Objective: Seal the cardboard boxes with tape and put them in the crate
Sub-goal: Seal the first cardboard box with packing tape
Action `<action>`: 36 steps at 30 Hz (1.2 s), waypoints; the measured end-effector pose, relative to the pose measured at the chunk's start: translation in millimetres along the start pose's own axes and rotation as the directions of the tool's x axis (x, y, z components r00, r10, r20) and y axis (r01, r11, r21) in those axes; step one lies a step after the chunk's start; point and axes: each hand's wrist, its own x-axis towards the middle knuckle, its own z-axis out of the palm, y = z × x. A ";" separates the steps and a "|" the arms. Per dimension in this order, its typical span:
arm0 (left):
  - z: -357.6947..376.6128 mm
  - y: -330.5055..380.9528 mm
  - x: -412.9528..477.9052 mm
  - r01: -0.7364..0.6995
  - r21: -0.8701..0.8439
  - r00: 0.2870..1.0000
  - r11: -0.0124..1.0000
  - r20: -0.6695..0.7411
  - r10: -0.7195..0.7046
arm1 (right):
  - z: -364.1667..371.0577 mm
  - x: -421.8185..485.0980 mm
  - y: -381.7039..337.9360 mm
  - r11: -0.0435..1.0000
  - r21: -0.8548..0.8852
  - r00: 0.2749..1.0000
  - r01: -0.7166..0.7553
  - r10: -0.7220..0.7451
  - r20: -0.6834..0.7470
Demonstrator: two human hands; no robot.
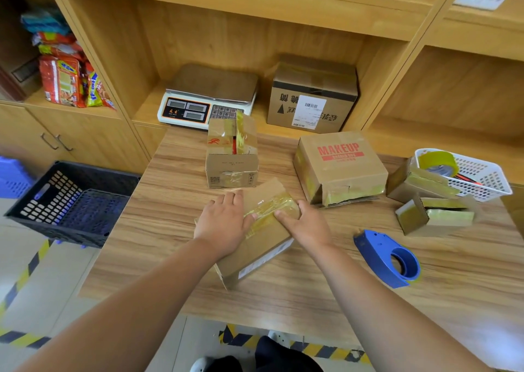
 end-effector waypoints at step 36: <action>-10.0 -6.6 -58.7 0.541 -0.515 0.832 0.665 0.212 -0.513 | 11.7 -41.6 -21.9 0.975 -0.021 0.975 -0.219 0.220 0.016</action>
